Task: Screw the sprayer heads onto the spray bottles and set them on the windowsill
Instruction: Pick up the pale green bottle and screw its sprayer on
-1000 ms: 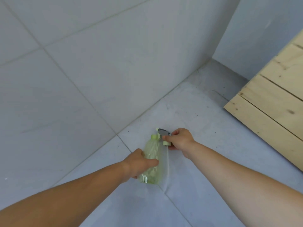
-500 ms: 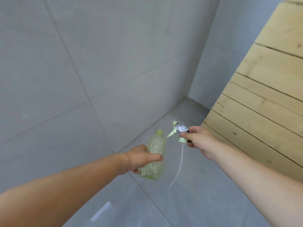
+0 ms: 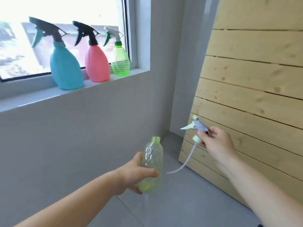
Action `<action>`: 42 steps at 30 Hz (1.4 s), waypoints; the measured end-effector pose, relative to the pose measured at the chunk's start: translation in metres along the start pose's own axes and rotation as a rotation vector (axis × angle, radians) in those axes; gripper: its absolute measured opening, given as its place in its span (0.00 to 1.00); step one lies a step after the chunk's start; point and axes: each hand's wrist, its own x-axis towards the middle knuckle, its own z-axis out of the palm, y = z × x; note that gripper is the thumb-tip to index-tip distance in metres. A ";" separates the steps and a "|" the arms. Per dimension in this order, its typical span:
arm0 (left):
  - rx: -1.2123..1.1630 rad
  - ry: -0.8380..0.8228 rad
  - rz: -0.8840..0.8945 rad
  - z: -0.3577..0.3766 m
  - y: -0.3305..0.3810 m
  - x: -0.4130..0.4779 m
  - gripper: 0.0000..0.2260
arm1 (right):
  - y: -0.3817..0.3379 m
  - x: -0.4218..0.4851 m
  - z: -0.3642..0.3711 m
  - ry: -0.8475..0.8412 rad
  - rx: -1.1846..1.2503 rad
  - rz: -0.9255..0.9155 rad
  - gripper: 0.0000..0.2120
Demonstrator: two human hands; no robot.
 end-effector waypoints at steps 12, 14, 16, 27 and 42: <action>0.324 0.118 0.051 0.002 -0.013 -0.004 0.28 | -0.030 -0.004 -0.051 0.135 0.446 -0.116 0.04; 0.396 0.125 0.074 0.002 -0.014 -0.001 0.31 | -0.029 -0.003 -0.050 0.112 0.441 -0.131 0.04; 0.441 0.135 0.092 0.004 -0.014 0.003 0.31 | -0.028 -0.002 -0.047 0.064 0.412 -0.138 0.04; 0.541 0.146 0.090 0.005 -0.015 0.013 0.36 | -0.031 0.001 -0.049 0.110 0.403 -0.173 0.06; 0.491 0.015 0.174 0.019 -0.003 0.002 0.30 | -0.019 -0.017 -0.013 -0.247 0.331 0.013 0.07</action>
